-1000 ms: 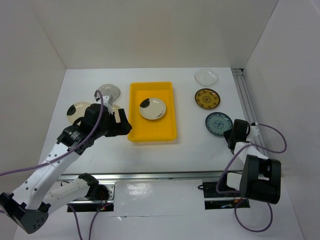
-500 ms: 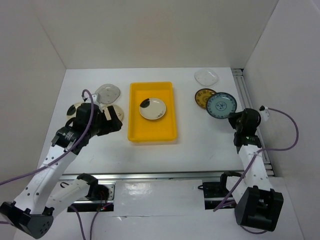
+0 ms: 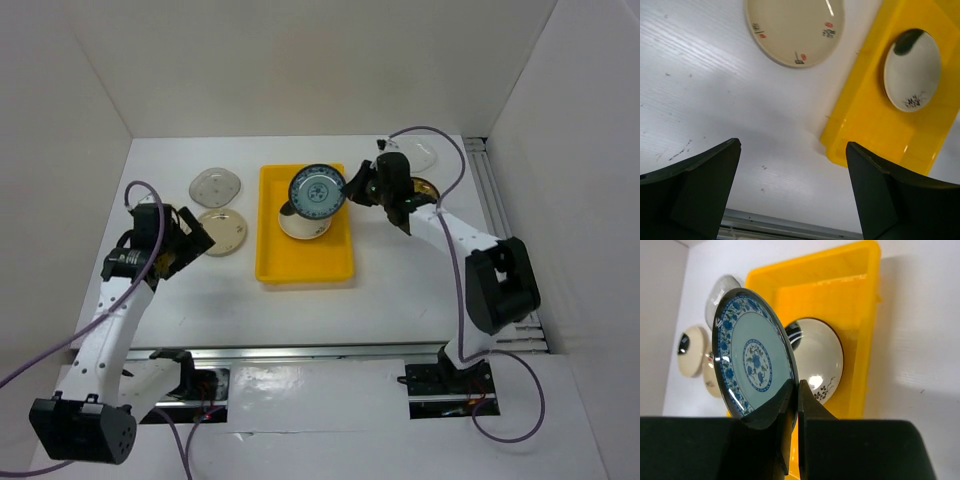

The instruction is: Place the plates into the plastic bin on the countertop

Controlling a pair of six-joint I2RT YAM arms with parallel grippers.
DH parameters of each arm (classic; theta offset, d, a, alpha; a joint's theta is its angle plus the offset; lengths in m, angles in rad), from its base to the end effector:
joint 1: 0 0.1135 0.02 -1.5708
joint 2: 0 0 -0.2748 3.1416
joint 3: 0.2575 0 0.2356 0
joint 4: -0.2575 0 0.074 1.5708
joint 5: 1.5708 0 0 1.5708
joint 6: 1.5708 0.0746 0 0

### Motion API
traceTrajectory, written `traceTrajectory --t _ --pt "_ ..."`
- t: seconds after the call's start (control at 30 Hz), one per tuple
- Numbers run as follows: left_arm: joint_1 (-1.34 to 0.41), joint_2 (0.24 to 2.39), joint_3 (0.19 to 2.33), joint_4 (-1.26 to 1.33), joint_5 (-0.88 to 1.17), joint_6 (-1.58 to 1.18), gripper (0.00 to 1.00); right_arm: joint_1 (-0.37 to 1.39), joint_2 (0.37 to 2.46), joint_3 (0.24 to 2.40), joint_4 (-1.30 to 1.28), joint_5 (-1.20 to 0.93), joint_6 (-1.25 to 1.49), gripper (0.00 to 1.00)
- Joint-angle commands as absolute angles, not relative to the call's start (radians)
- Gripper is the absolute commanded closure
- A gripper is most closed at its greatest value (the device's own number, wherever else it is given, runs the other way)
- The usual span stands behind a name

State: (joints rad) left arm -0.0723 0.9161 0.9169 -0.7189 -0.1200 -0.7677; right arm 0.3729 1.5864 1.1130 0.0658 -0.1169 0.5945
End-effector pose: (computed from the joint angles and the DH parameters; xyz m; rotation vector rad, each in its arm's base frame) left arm 0.1921 -0.0050 0.2942 -0.8427 2.1410 -0.2998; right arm 0.3604 0.1503 0.2791 0.1484 2.0468 0.7332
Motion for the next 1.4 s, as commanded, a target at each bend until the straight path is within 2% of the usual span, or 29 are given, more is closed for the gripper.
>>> traceTrajectory --t 0.0,0.17,0.37,0.5,0.53,0.63,0.67,0.73,0.9,0.97,1.0,1.2,1.37 --pt "0.01 0.972 0.981 -0.69 -0.12 -0.799 0.0 0.397 1.699 1.202 0.091 -0.11 0.531 1.0" --pt "0.205 1.087 1.041 -0.681 -0.043 -0.81 0.0 0.408 1.85 1.324 0.08 -0.159 0.468 1.0" --pt "0.293 1.155 1.063 -0.658 -0.034 -0.801 0.0 0.407 1.93 1.382 0.066 -0.179 0.443 1.0" --pt "0.353 1.187 1.002 -0.612 -0.008 -0.782 0.0 0.407 1.965 1.401 0.052 -0.21 0.443 0.98" --pt "0.353 1.187 0.991 -0.612 -0.008 -0.782 0.0 0.407 1.965 1.401 0.052 -0.21 0.443 0.85" --pt "0.393 1.224 0.968 -0.601 0.028 -0.782 0.0 0.425 1.954 1.39 0.052 -0.201 0.434 0.68" --pt "0.393 1.224 0.968 -0.601 0.028 -0.782 0.0 0.425 1.942 1.379 0.052 -0.201 0.434 0.56" --pt "0.416 1.239 0.959 -0.601 0.041 -0.793 0.0 0.434 1.927 1.368 0.064 -0.201 0.425 0.52" --pt "0.468 1.197 0.902 -0.601 0.041 -0.818 0.0 0.466 1.836 1.359 0.075 -0.221 0.425 0.29" --pt "0.5 1.161 0.861 -0.592 0.041 -0.851 0.0 0.5 1.766 1.348 0.086 -0.233 0.414 0.06" --pt "0.512 1.161 0.845 -0.575 0.054 -0.851 0.0 0.514 1.741 1.348 0.086 -0.233 0.414 0.0" --pt "0.603 1.138 0.712 -0.399 0.165 -0.957 0.0 0.624 1.505 1.22 0.116 -0.27 0.358 0.0" --pt "0.626 1.221 0.598 -0.158 0.253 -1.052 0.0 0.681 1.336 0.958 0.233 -0.339 0.357 0.0"
